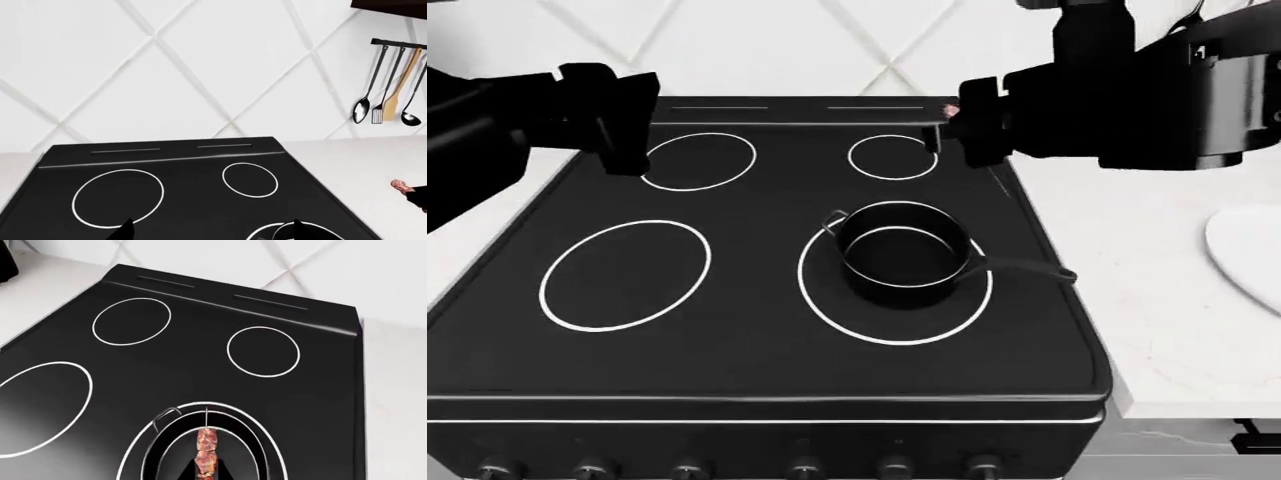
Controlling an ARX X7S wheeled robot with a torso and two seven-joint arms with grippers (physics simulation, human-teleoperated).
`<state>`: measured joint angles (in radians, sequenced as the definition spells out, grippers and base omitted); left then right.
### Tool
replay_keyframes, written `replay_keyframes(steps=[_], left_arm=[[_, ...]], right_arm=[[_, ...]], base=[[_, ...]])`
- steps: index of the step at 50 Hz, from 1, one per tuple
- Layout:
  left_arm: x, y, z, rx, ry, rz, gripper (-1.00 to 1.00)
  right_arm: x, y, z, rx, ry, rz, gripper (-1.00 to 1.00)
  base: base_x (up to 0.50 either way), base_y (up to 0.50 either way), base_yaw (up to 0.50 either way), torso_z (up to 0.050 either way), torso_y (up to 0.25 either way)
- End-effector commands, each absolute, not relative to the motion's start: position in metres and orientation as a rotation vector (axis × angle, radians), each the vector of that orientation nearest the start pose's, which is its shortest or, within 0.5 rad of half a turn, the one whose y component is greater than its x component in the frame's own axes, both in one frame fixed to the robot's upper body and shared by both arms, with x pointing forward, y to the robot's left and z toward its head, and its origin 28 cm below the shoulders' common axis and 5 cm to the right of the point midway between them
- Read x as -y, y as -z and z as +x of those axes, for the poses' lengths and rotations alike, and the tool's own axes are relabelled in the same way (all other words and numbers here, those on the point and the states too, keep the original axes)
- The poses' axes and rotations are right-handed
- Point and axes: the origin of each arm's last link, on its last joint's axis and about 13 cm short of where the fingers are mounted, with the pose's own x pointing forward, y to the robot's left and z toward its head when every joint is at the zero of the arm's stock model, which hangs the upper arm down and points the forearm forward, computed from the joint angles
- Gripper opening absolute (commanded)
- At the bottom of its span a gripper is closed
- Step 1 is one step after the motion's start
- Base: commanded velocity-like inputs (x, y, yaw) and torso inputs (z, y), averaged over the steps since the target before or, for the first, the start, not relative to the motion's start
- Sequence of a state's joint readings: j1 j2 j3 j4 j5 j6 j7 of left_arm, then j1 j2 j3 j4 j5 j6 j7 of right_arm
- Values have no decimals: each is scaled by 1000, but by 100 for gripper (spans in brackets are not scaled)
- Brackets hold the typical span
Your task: Frozen meat rests on a plate on the counter. Retrieve the meat and place it in a pot on a burner. Then turn the burner on.
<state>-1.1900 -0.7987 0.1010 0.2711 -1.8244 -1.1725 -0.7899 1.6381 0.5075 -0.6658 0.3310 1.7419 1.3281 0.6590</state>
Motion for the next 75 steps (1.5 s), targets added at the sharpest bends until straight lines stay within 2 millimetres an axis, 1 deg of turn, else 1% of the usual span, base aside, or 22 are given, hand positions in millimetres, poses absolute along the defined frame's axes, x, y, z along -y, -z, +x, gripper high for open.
replay_keyframes(steps=[1, 12, 24, 35, 49, 66, 75], left_arm=[[-281, -334, 231, -61, 284, -101, 100], [-282, -332, 231, -65, 276, -103, 100], [-282, -329, 234, -75, 265, -105, 100], [-286, -324, 238, -85, 255, -111, 100], [-292, -316, 241, -96, 240, -131, 100], [-297, -309, 244, -105, 227, -146, 100], [-300, -306, 247, -113, 217, -155, 100]], right_arm=[[117, -359, 308, -533, -392, -82, -100], [116, -354, 310, -535, -395, -96, -100], [114, -342, 316, -561, -409, -99, -100], [108, -333, 322, -585, -444, -112, -100], [102, -329, 334, -601, -450, -139, -100], [95, -323, 343, -618, -468, -163, -100], [92, -322, 356, -610, -465, -179, -100]], base=[[0, 0, 0, 0, 0], [0, 0, 0, 0, 0], [0, 0, 0, 0, 0], [0, 0, 0, 0, 0], [0, 0, 0, 0, 0], [0, 0, 0, 0, 0], [0, 0, 0, 0, 0]])
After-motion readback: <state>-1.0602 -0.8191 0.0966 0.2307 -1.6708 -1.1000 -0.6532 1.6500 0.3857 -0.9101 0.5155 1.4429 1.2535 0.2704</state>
